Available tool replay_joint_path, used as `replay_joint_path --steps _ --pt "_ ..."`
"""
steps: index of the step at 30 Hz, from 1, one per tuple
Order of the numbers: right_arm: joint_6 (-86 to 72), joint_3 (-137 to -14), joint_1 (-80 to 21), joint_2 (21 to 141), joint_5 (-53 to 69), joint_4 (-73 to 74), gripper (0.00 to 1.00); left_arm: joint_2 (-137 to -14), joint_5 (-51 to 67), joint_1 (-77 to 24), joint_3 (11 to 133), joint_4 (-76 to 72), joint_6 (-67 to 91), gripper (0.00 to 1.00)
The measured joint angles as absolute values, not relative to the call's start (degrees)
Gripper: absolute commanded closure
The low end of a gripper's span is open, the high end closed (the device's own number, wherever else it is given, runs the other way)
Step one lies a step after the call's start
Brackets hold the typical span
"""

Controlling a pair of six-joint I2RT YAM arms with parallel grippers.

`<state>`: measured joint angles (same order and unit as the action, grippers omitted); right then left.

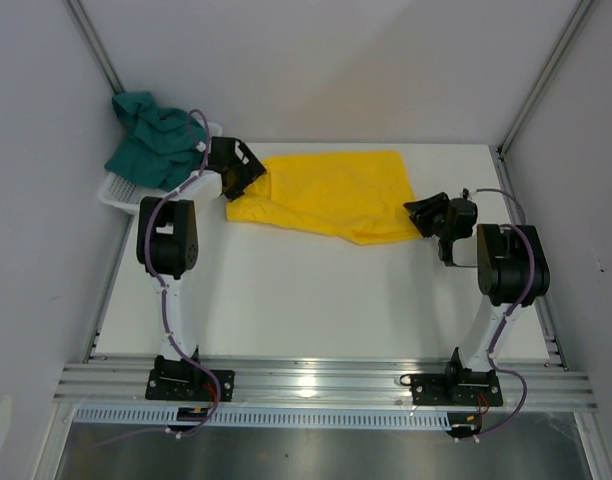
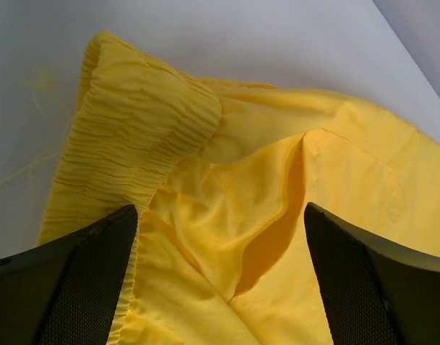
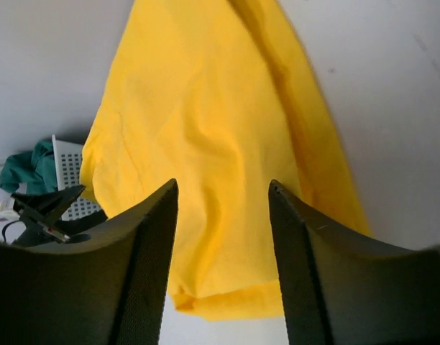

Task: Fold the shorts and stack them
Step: Fold the shorts

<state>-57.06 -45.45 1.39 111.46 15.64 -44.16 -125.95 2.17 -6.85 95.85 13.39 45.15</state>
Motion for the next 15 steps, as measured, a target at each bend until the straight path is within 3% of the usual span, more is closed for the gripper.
replay_joint_path --steps 3,5,10,15 --pt "-54.13 -45.78 0.95 105.95 14.76 -38.81 0.21 -124.66 2.15 -6.85 95.85 15.84 44.71 0.01" --pt "-52.16 -45.78 -0.05 101.6 13.65 -35.22 0.16 -123.17 2.0 -6.85 95.74 18.37 44.51 0.01" --pt "-47.75 -47.22 -6.42 93.45 11.6 -28.14 0.2 -116.11 1.72 -6.85 92.25 22.15 44.53 0.01" --pt "-43.64 -55.13 -14.04 94.91 11.92 -22.9 0.23 -108.22 2.35 -6.83 85.8 23.27 44.49 0.01"
